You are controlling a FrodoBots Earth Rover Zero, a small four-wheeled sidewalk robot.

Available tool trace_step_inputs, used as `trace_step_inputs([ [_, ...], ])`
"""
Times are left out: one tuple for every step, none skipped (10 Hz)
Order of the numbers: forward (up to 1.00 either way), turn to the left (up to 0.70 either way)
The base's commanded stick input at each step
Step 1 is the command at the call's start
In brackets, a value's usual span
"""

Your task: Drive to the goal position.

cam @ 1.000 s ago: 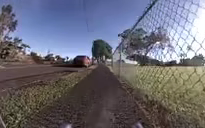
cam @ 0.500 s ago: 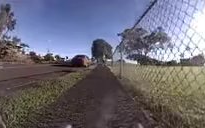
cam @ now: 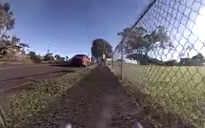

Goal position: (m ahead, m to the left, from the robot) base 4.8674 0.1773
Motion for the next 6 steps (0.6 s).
trace_step_inputs([
  [0.45, 0.00],
  [0.45, 0.00],
  [0.45, 0.00],
  [0.45, 0.00],
  [0.45, 0.00],
  [0.45, 0.00],
])
